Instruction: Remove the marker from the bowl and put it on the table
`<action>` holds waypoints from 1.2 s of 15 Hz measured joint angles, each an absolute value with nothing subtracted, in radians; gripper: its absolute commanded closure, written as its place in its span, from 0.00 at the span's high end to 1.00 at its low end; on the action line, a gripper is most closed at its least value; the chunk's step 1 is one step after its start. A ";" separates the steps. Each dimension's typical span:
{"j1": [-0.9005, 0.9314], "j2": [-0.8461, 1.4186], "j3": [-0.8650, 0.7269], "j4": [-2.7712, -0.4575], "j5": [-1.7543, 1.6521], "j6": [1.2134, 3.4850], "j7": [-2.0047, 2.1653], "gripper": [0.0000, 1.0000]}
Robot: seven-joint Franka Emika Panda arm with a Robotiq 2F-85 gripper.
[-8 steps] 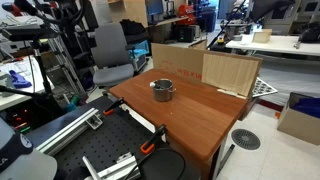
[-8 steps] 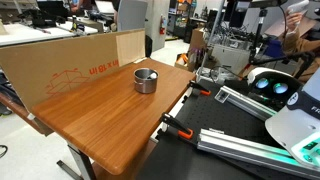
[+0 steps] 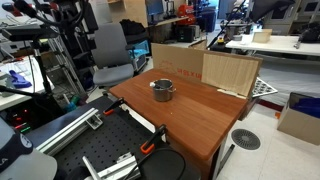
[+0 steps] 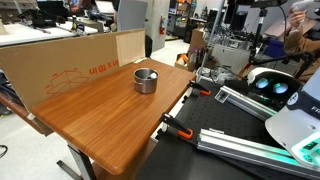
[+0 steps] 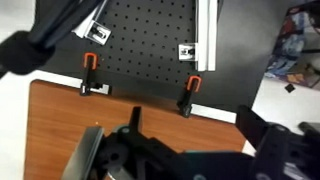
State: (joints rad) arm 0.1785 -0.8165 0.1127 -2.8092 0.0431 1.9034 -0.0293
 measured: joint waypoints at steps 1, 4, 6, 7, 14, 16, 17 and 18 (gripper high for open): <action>0.179 -0.816 0.113 -2.809 0.043 1.903 -0.029 1.00; 0.178 -0.816 0.109 -2.802 0.044 1.903 -0.029 1.00; 0.178 -0.816 0.091 -2.791 0.057 1.903 -0.029 1.00; 0.178 -0.816 0.080 -2.785 0.067 1.903 -0.029 1.00; 0.162 -0.797 0.007 -2.751 0.123 1.904 -0.035 1.00; 0.152 -0.770 -0.007 -2.734 0.141 1.908 -0.035 1.00; 0.144 -0.749 -0.011 -2.722 0.151 1.913 -0.034 1.00; 0.135 -0.723 -0.015 -2.706 0.164 1.921 -0.033 1.00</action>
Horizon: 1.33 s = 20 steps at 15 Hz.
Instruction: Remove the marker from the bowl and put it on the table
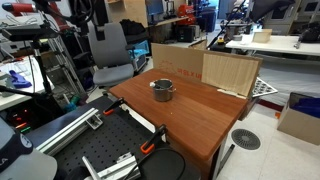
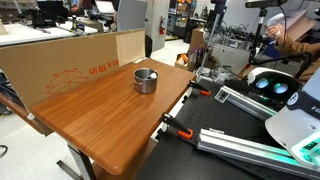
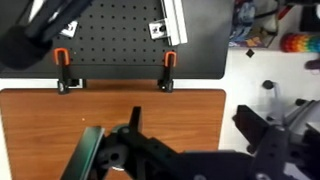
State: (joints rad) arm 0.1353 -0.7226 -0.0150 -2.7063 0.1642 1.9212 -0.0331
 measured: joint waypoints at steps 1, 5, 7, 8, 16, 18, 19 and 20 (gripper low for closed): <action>0.127 -0.692 -0.019 -2.688 0.179 1.930 -0.032 1.00; 0.102 -0.560 -0.026 -2.611 0.237 1.974 -0.027 1.00; 0.098 -0.498 -0.026 -2.575 0.259 1.985 -0.025 1.00; 0.097 -0.468 -0.026 -2.558 0.266 1.989 -0.023 1.00; 0.079 -0.240 -0.023 -2.445 0.273 2.043 0.047 1.00; 0.068 -0.192 -0.023 -2.413 0.273 2.048 0.061 1.00; 0.062 -0.169 -0.023 -2.399 0.273 2.055 0.068 1.00; 0.057 -0.147 -0.023 -2.385 0.273 2.063 0.077 1.00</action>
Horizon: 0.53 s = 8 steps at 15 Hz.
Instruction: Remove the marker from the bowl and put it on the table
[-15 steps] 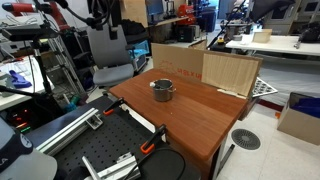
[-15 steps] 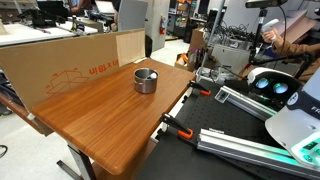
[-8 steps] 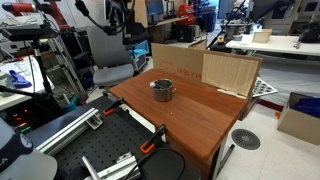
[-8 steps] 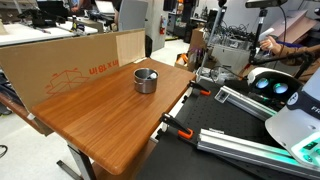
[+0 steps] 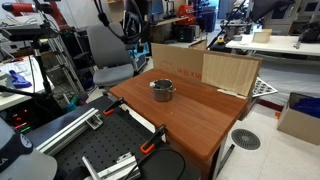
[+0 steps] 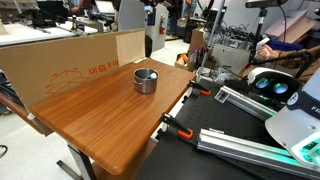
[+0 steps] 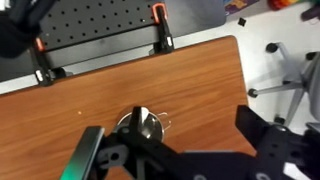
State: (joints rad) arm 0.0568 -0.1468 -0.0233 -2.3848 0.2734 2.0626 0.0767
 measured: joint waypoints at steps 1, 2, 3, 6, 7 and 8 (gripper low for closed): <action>0.052 -0.124 -0.023 -2.371 0.273 2.066 0.085 1.00; 0.048 -0.102 -0.023 -2.357 0.273 2.067 0.091 1.00; 0.045 -0.080 -0.023 -2.345 0.273 2.067 0.096 1.00; 0.042 -0.013 -0.023 -2.312 0.267 2.072 0.116 1.00; 0.042 0.010 -0.023 -2.303 0.265 2.076 0.126 1.00; 0.041 0.034 -0.023 -2.292 0.265 2.079 0.134 1.00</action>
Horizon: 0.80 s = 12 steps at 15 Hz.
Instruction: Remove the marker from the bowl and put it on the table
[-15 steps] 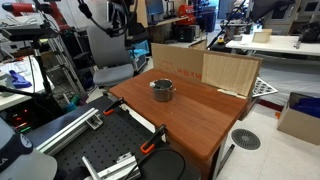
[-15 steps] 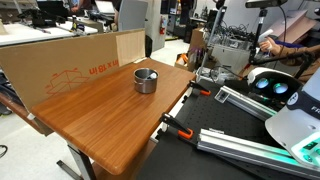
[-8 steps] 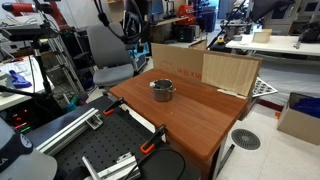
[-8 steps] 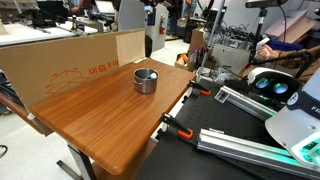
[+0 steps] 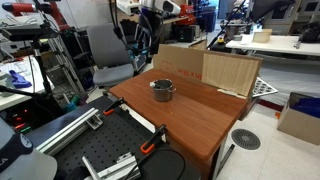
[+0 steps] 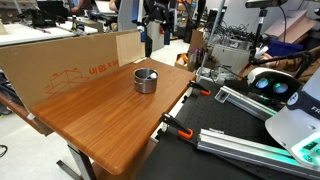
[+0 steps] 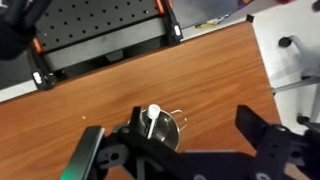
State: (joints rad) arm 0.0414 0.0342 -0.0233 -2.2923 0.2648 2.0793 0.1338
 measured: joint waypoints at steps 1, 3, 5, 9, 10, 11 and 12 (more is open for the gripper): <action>0.041 0.059 -0.023 -2.280 0.264 2.080 0.140 1.00; 0.039 0.104 -0.023 -2.256 0.264 2.080 0.151 1.00; 0.038 0.143 -0.023 -2.231 0.261 2.080 0.165 1.00; 0.038 0.223 -0.025 -2.181 0.238 2.080 0.207 1.00; 0.038 0.243 -0.025 -2.169 0.229 2.080 0.219 1.00; 0.038 0.263 -0.025 -2.158 0.220 2.080 0.230 1.00; 0.038 0.282 -0.025 -2.148 0.214 2.080 0.239 1.00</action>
State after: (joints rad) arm 0.0380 0.2819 -0.0249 -2.1484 0.2144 2.0799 0.2387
